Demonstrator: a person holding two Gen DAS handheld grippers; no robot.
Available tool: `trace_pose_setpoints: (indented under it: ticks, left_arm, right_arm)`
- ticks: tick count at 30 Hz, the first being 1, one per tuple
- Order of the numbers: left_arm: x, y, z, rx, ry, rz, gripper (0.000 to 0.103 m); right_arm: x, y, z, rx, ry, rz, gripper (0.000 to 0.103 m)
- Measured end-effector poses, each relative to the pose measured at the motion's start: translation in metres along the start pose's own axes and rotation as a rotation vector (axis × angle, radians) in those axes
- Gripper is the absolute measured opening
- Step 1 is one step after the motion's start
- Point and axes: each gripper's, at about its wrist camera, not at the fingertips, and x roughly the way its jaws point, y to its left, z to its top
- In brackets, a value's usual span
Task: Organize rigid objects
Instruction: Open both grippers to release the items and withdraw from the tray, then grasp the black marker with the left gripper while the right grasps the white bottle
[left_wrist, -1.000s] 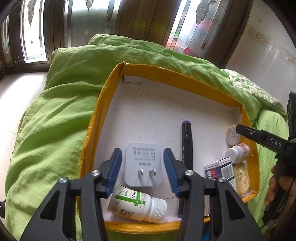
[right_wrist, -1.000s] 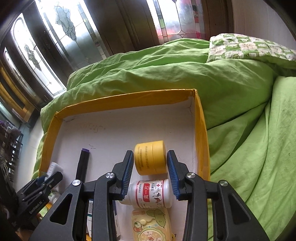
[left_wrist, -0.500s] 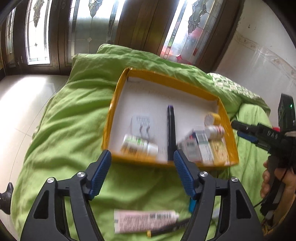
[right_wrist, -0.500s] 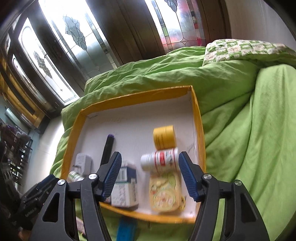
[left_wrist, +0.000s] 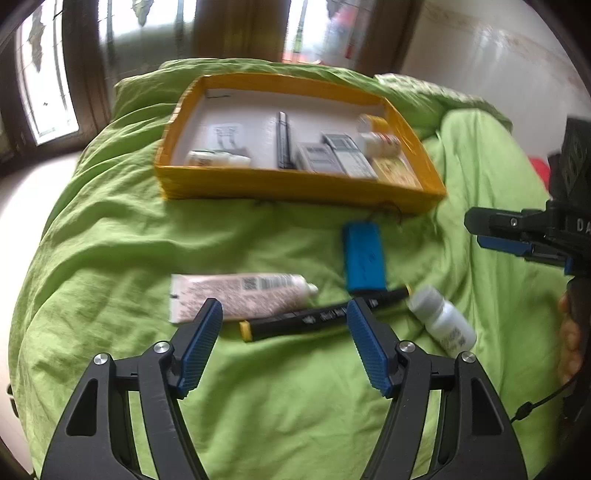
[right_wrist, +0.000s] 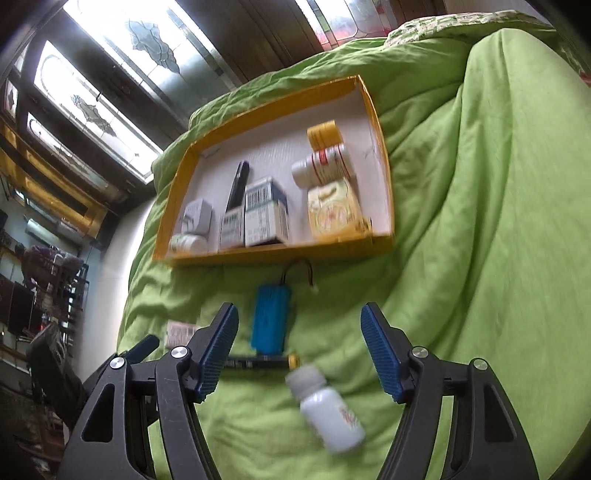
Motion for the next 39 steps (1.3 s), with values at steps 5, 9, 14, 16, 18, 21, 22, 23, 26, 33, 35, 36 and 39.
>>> trace_pose_setpoints:
  ticks: [5,9,14,16,18,21,22,23,26,33,35,36,39]
  left_arm:
    - [0.001,-0.042,-0.006,0.231,-0.005,0.031,0.07]
    - [0.014,-0.058,-0.002,0.332,0.041,0.029,0.069]
    - [0.039,-0.07,0.0,0.425,0.108,0.035,0.062]
    - [0.046,-0.076,-0.001,0.476,0.117,0.042,0.043]
    - [0.053,-0.08,-0.002,0.495,0.155,0.043,0.035]
    - [0.053,-0.08,0.0,0.463,0.177,0.017,0.031]
    - [0.051,-0.077,0.002,0.416,0.193,-0.008,0.028]
    - [0.048,-0.072,0.003,0.358,0.211,-0.033,0.026]
    - [0.033,-0.053,0.002,0.222,0.239,-0.073,0.022]
    - [0.002,-0.003,-0.026,-0.024,0.226,-0.091,0.016]
    - [0.006,0.001,-0.026,-0.065,0.238,-0.116,0.016]
    - [0.01,0.004,-0.026,-0.07,0.237,-0.116,0.016]
    - [0.017,0.002,-0.03,-0.061,0.244,-0.096,0.016]
  right_arm:
    - [-0.001,0.003,-0.028,-0.053,0.052,0.009,0.064]
    - [0.005,0.001,-0.038,-0.063,0.073,0.001,0.064]
    - [0.005,-0.006,-0.038,-0.037,0.058,-0.01,0.064]
    - [0.006,-0.009,-0.038,-0.024,0.057,-0.014,0.064]
    - [0.007,-0.012,-0.037,-0.017,0.061,-0.019,0.064]
    - [0.009,-0.014,-0.037,-0.016,0.066,-0.021,0.064]
    - [0.009,-0.014,-0.037,-0.017,0.068,-0.02,0.064]
    - [0.009,-0.015,-0.037,-0.018,0.068,-0.019,0.064]
    - [0.009,-0.015,-0.037,-0.023,0.077,-0.015,0.064]
    - [0.021,0.001,-0.045,-0.087,0.16,-0.013,0.049]
    - [0.031,0.008,-0.052,-0.128,0.205,-0.041,0.048]
    - [0.036,0.01,-0.056,-0.145,0.227,-0.062,0.046]
    - [0.049,0.01,-0.064,-0.171,0.273,-0.11,0.036]
